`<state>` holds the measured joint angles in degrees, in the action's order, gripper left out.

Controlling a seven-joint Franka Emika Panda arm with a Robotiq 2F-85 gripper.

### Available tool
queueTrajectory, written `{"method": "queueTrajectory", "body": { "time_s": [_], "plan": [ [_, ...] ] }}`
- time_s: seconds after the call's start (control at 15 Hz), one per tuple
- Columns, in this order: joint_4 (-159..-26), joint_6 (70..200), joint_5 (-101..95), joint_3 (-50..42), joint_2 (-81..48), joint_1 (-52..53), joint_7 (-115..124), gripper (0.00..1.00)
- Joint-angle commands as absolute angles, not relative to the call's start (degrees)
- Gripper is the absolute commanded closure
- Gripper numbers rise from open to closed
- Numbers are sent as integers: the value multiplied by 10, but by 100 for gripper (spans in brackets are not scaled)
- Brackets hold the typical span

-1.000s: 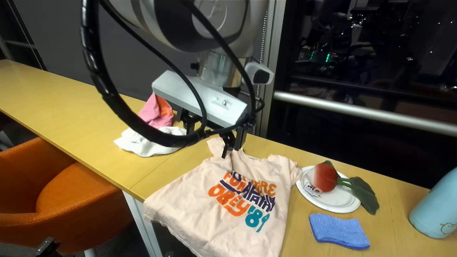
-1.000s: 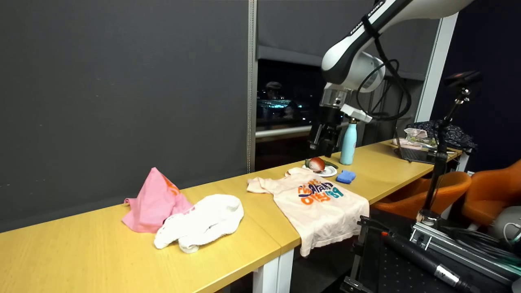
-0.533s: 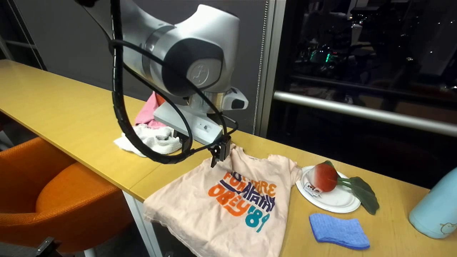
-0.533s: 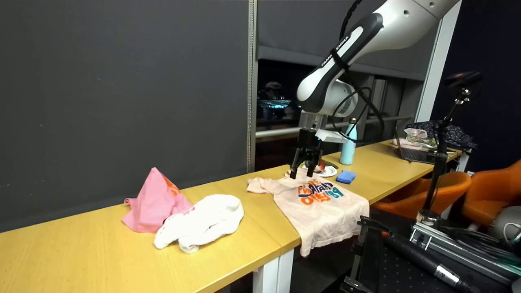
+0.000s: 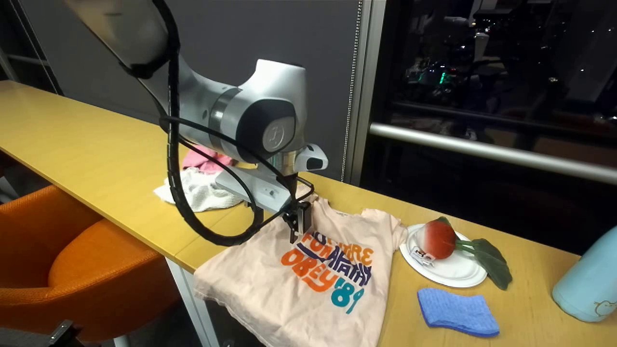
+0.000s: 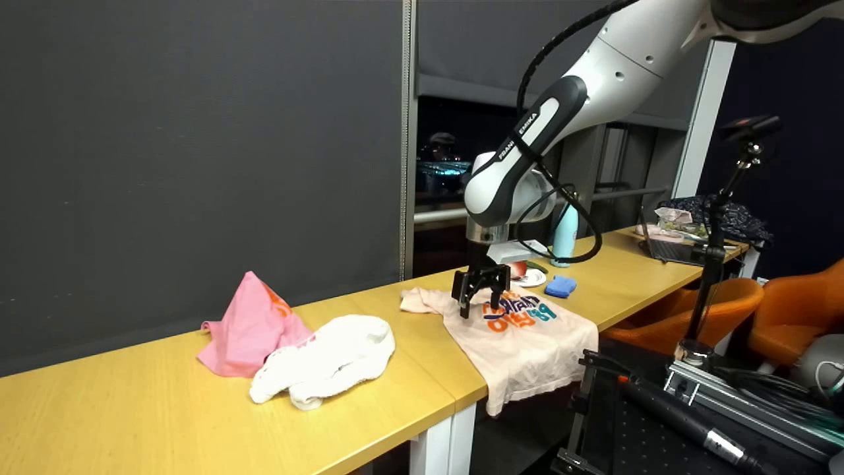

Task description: Fold the light pink shirt on the right and then move it to the left

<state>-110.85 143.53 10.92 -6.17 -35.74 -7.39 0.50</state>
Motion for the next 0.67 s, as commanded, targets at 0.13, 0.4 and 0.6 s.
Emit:
{"method": "queueTrajectory", "body": {
  "time_s": [0.13,0.4,0.6],
  "plan": [
    [-1056,1430,81,-68,-406,-68,50,0],
    [-1039,1434,72,-72,-428,-64,65,0],
    [-1030,1437,65,-74,-439,-63,73,7]
  ]
}}
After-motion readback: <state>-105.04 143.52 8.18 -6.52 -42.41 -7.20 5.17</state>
